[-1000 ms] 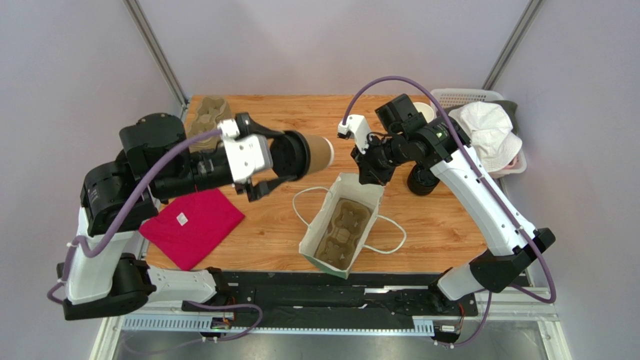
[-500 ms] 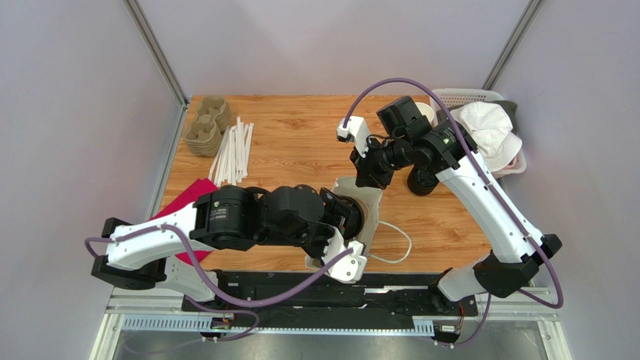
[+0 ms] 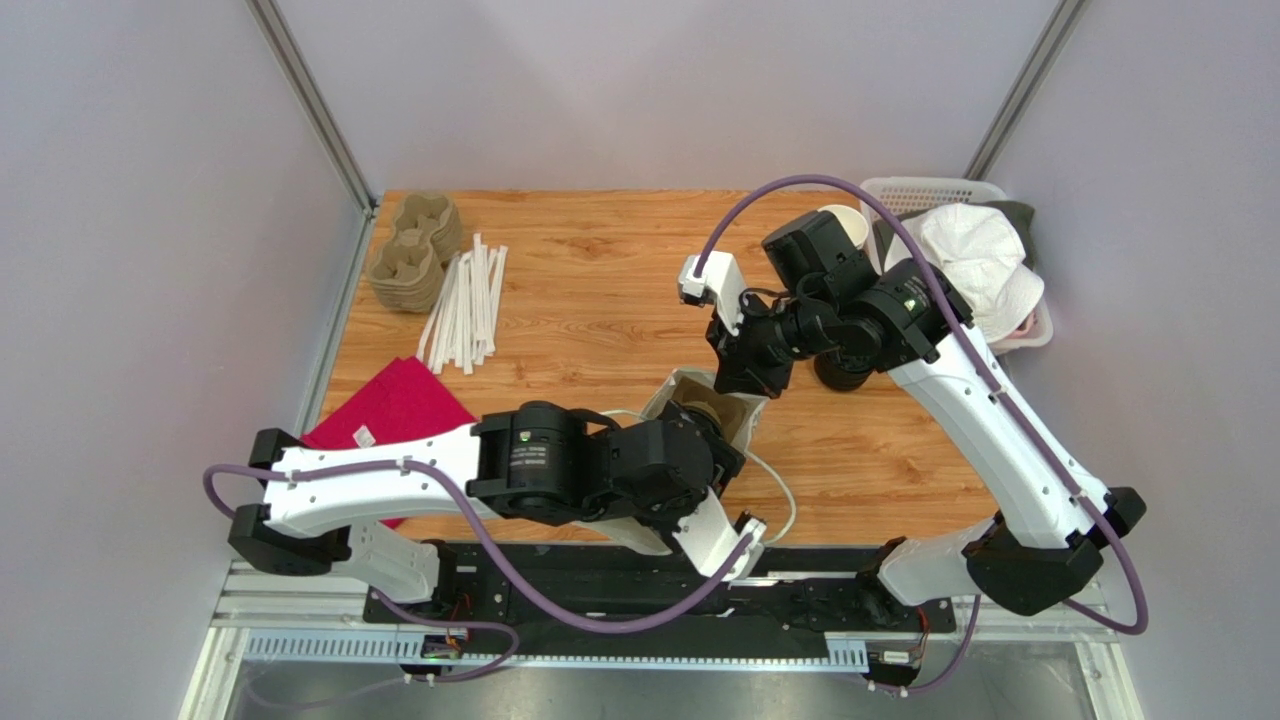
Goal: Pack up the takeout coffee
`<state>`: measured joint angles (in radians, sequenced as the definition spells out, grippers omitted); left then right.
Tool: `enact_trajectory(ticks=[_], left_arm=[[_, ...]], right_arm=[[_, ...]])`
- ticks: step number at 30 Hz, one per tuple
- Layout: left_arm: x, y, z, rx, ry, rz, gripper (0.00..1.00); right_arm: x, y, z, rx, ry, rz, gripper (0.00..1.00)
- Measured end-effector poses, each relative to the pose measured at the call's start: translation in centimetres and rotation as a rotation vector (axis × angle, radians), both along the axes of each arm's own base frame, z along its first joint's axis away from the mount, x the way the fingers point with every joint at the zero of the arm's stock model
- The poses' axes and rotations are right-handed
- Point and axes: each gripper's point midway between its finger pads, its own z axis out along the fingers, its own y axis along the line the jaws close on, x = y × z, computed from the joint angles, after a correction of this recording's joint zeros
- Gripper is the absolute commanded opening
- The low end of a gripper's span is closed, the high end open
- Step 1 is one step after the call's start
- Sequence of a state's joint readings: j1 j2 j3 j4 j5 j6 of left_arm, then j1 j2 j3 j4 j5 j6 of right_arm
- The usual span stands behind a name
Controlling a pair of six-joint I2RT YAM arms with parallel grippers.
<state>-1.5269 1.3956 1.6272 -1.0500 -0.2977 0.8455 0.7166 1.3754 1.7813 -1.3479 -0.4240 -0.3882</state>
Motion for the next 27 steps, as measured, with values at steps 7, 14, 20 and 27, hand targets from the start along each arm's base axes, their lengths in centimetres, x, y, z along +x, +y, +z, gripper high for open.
enact_trajectory(ticks=[7,14,20,27], left_arm=[[0.0,-1.3,-2.8,0.039,0.001,0.006,0.00],[0.5,-1.7,-5.8,0.056,-0.023,0.027,0.00],[0.8,-1.5,-7.0,0.061,-0.007,0.057,0.00],[1.3,-1.3,-5.9,-0.004,0.023,0.113,0.00]], right_arm=[[-0.5,0.4,0.0,0.024,0.019,0.026,0.00],[-1.6,0.6,0.0,0.057,0.041,0.066,0.00],[-2.9,0.9,-0.3,0.080,0.058,0.122,0.00],[-3.3,1.1,-0.4,0.087,0.044,0.142,0.00]])
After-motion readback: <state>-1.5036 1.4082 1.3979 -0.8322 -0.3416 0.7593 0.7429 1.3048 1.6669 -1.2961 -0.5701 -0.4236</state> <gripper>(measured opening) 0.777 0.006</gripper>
